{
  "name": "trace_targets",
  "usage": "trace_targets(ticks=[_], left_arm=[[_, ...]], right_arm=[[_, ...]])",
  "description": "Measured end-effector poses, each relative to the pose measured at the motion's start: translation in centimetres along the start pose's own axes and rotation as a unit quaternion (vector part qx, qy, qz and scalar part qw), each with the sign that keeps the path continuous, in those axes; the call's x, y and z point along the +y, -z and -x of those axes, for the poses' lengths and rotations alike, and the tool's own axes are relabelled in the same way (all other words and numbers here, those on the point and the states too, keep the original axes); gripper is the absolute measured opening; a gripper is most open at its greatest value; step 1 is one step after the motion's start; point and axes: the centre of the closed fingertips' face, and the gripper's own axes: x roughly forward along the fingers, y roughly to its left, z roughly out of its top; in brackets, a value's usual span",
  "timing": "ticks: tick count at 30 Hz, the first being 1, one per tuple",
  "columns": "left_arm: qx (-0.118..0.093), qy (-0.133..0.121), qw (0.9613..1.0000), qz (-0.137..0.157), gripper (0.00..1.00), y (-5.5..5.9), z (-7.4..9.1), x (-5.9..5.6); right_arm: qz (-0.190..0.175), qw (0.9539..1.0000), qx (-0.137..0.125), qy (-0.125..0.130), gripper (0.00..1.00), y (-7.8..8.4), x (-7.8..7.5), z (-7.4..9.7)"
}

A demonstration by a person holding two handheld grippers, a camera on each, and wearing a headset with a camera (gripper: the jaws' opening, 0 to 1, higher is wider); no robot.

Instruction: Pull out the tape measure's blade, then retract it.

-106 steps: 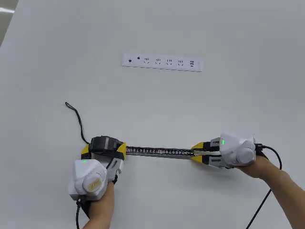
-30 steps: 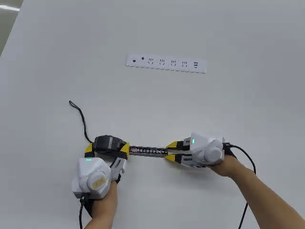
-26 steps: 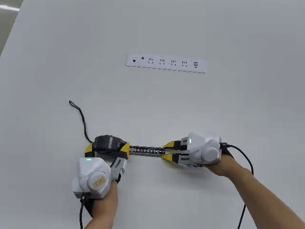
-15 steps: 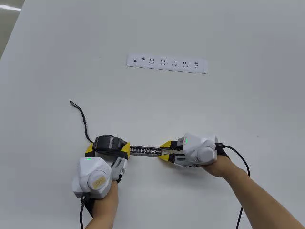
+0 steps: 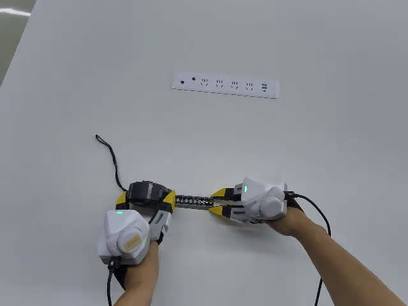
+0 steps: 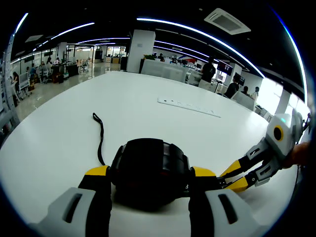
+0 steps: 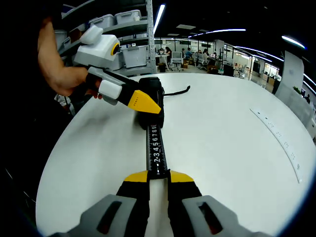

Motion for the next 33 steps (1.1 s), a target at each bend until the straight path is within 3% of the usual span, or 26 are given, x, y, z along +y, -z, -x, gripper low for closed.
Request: trace_targets(ticks=[33], left_arm=[[0.006, 0.011, 0.9999, 0.012, 0.60, -0.2, 0.1, 0.1]], right_arm=[[0.012, 0.9998, -0.015, -0.007, 0.11, -2.5, 0.5, -3.0]])
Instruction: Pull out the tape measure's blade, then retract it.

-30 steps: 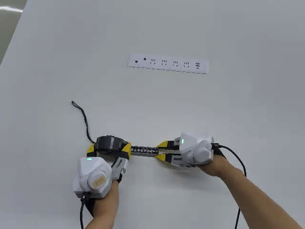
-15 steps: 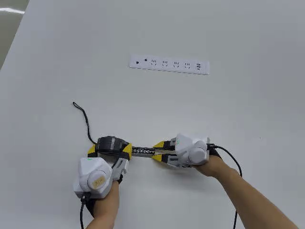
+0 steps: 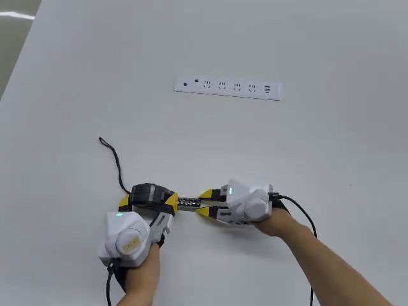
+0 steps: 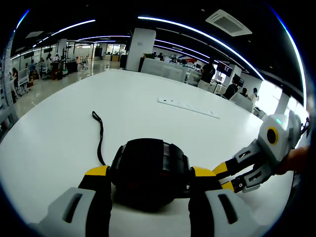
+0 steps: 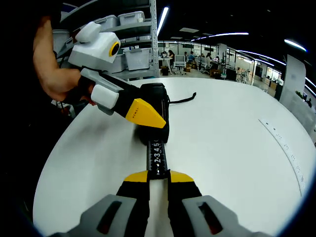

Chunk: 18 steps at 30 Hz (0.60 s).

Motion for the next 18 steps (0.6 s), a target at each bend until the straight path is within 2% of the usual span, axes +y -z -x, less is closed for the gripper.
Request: trace_targets(ticks=[18], left_arm=[[0.001, 0.000, 1.0000, 0.006, 0.60, -0.1, 0.0, 0.0]], right_arm=[[0.012, 0.9999, -0.007, -0.009, 0.10, -1.4, 0.1, -1.7]])
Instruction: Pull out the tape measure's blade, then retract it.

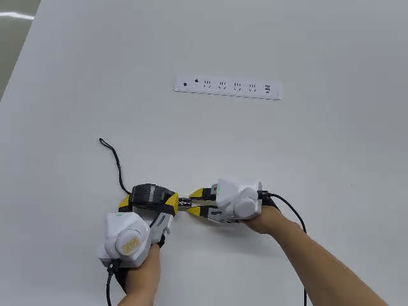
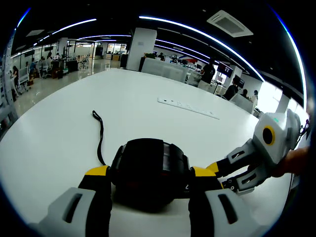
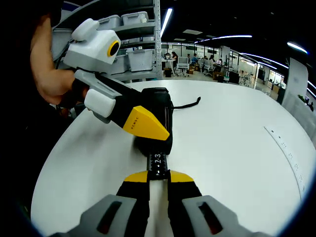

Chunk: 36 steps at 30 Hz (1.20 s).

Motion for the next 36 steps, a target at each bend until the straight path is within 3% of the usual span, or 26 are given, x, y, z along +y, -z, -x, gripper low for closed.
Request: trace_targets(ticks=[36], left_arm=[[0.002, -0.002, 1.0000, 0.006, 0.60, 0.1, -0.1, 0.0]], right_arm=[[0.019, 0.9997, -0.008, -0.017, 0.11, -1.3, 0.0, -2.2]])
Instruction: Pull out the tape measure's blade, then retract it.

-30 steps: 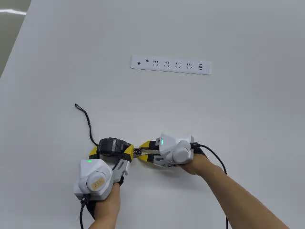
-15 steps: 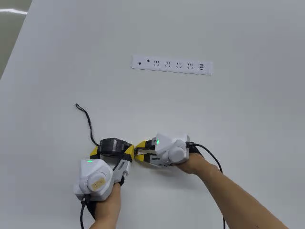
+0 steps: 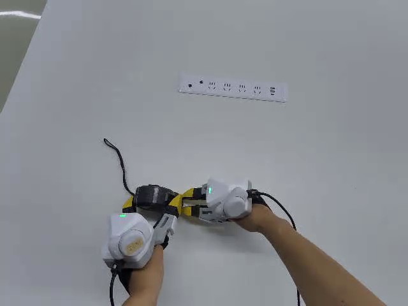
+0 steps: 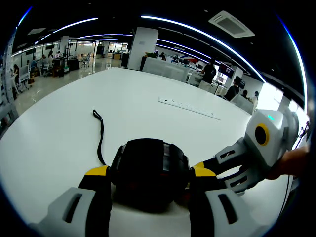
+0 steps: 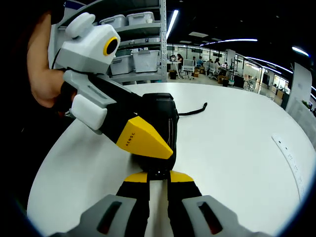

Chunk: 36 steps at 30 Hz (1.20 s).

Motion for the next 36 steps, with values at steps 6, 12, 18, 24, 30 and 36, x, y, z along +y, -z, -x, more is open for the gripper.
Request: trace_targets(ticks=[6, 12, 18, 24, 30, 36], left_arm=[[-0.001, -0.001, 1.0000, -0.002, 0.60, 0.02, -0.06, -0.05], [-0.001, -0.003, 1.0000, -0.004, 0.62, 0.06, -0.14, -0.05], [-0.002, -0.005, 1.0000, -0.004, 0.62, -0.02, -0.07, -0.05], [0.000, 0.000, 0.9999, -0.014, 0.64, -0.02, 0.12, -0.21], [0.002, 0.006, 0.9999, -0.016, 0.66, -0.06, 0.23, -0.36], [0.003, 0.012, 0.9996, -0.024, 0.66, -0.09, 0.52, -0.30]], right_arm=[[0.000, 1.0000, 0.000, 0.002, 0.11, 0.09, -0.06, -0.08], [-0.001, 1.0000, 0.001, 0.004, 0.12, 0.12, -0.11, -0.09], [0.005, 1.0000, 0.002, 0.007, 0.13, 0.05, -0.16, -0.10], [0.005, 1.0000, 0.003, 0.008, 0.13, 0.02, -0.12, -0.07], [0.002, 0.9999, 0.006, 0.011, 0.15, 0.03, -0.09, -0.08], [0.000, 0.9998, 0.005, 0.019, 0.18, -0.26, -0.24, 0.26]])
